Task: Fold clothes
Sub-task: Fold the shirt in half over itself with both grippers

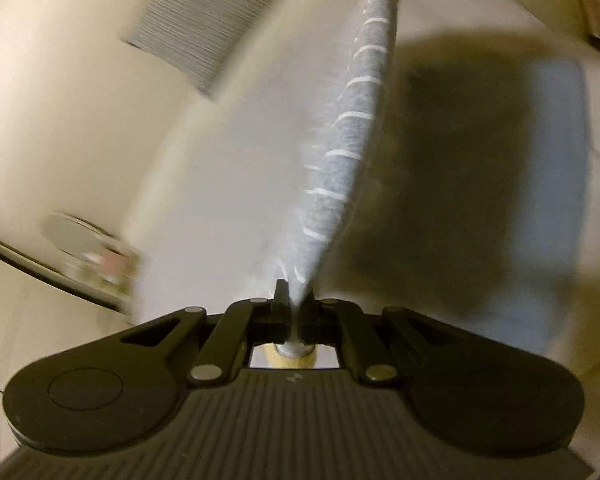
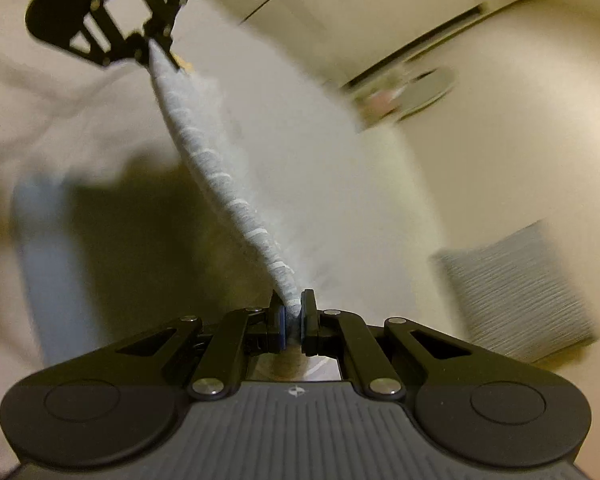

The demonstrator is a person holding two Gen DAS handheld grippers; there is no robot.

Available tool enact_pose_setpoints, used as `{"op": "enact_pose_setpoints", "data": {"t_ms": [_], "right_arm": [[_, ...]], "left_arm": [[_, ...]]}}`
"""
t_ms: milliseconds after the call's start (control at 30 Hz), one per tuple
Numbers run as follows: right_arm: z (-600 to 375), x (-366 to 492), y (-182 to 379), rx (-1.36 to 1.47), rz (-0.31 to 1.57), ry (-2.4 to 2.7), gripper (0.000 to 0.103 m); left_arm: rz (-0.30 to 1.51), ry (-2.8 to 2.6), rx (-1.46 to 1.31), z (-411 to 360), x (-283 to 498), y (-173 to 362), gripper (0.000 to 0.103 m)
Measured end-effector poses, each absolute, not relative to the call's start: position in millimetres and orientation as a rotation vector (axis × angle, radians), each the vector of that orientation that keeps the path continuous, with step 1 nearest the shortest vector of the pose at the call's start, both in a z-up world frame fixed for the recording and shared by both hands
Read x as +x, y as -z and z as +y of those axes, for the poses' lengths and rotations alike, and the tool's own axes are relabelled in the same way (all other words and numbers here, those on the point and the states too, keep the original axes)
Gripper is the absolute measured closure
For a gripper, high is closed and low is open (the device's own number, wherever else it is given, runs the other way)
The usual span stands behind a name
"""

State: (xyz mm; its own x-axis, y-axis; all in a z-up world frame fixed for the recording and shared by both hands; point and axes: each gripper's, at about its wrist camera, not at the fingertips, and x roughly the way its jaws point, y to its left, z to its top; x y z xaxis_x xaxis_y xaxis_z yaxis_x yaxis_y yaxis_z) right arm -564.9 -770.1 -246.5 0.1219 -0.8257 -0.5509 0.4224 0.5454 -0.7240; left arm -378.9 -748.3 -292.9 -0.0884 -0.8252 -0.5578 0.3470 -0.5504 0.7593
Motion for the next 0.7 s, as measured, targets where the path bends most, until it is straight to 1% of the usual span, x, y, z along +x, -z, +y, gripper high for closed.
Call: {"op": "enact_pose_setpoints", "data": {"t_ms": [67, 167, 267, 367, 400, 467, 500, 533, 567, 600, 633, 700], "right_arm": [[-771, -577, 298, -0.406, 1.145, 0.92, 0.102], [-754, -585, 345, -0.439, 1.133, 0.921, 0.102], [-739, -585, 373, -0.516, 1.114, 0.954, 0.096], [-732, -586, 388, -0.605, 1.111, 1.01, 0.088], [-732, -587, 391, -0.627, 1.107, 1.031, 0.086], [-732, -589, 394, -0.661, 1.102, 1.057, 0.086], [-732, -590, 395, -0.676, 1.1, 1.067, 0.088], [-732, -591, 398, -0.694, 1.103, 1.068, 0.093], [-732, -591, 402, -0.714, 1.114, 1.059, 0.096], [-730, -592, 406, -0.727, 1.124, 1.052, 0.1], [-728, -593, 407, -0.726, 1.126, 1.051, 0.101], [-726, -594, 405, -0.712, 1.119, 1.059, 0.103]], "left_arm": [[-0.568, 1.794, 1.386, -736, -389, 342, 0.099], [-0.583, 1.781, 1.36, -719, -390, 384, 0.099], [-0.657, 1.746, 1.292, -707, -388, 402, 0.097], [-0.723, 1.711, 1.228, -700, -384, 408, 0.089], [-0.737, 1.704, 1.219, -700, -384, 408, 0.086], [-0.763, 1.691, 1.204, -701, -383, 408, 0.085], [-0.777, 1.684, 1.197, -701, -382, 408, 0.085], [-0.785, 1.68, 1.197, -703, -383, 410, 0.086], [-0.793, 1.677, 1.198, -704, -384, 412, 0.088], [-0.802, 1.673, 1.197, -704, -386, 415, 0.094], [-0.811, 1.669, 1.196, -703, -388, 417, 0.096], [-0.815, 1.662, 1.179, -703, -389, 419, 0.097]]}}
